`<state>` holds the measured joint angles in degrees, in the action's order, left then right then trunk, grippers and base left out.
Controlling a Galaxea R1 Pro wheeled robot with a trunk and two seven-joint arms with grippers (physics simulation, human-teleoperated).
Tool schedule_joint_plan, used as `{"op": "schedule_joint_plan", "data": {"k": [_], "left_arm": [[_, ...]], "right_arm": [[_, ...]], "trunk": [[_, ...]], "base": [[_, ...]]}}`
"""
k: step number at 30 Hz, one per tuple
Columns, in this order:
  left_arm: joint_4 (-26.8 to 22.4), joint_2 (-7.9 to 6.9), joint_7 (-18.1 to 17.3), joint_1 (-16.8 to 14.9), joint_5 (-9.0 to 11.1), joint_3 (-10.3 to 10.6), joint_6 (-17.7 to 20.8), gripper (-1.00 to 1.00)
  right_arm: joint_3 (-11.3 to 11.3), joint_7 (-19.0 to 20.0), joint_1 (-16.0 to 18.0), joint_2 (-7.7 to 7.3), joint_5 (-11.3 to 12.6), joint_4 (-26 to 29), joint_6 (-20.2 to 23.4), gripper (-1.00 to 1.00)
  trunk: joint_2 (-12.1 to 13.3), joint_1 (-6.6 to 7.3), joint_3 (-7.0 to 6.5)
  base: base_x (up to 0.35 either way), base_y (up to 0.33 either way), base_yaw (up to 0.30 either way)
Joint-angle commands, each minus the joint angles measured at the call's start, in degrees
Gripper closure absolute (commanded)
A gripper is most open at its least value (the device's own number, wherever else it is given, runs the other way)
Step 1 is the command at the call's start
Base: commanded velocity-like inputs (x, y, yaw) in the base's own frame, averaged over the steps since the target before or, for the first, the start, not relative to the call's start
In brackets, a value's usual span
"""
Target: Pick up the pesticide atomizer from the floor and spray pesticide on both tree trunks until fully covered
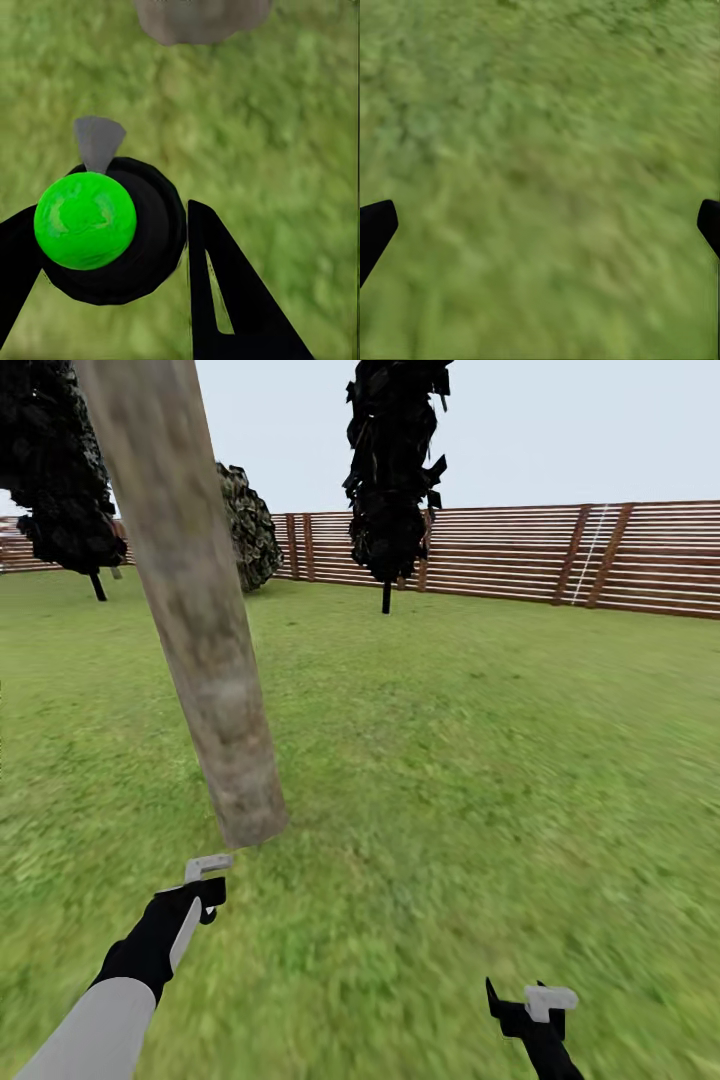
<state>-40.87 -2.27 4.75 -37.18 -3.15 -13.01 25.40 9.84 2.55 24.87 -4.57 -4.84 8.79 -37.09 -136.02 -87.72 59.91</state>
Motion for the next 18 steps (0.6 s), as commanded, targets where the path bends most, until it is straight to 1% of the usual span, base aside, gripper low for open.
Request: {"op": "schedule_joint_plan", "data": {"k": [1,10,13,18], "left_arm": [[0.0,0.03,0.0,0.0,0.0,0.0,0.0,1.0],[0.0,0.04,0.0,0.0,0.0,0.0,0.0,1.0],[0.0,0.06,0.0,0.0,0.0,0.0,0.0,1.0],[0.0,0.07,0.0,0.0,0.0,0.0,0.0,1.0]], "right_arm": [[0.0,0.0,0.0,0.0,0.0,0.0,0.0,-1.0],[0.0,0.0,0.0,0.0,0.0,0.0,0.0,-1.0],[0.0,0.0,0.0,0.0,0.0,0.0,0.0,-1.0],[0.0,0.0,0.0,0.0,0.0,0.0,0.0,-1.0]], "trunk": [[0.0,0.0,0.0],[0.0,0.0,0.0],[0.0,0.0,0.0],[0.0,0.0,0.0]], "base": [[0.15,-0.266,0.058],[0.138,-0.266,0.025],[0.091,-0.266,0.171],[0.022,-0.268,0.26]]}}
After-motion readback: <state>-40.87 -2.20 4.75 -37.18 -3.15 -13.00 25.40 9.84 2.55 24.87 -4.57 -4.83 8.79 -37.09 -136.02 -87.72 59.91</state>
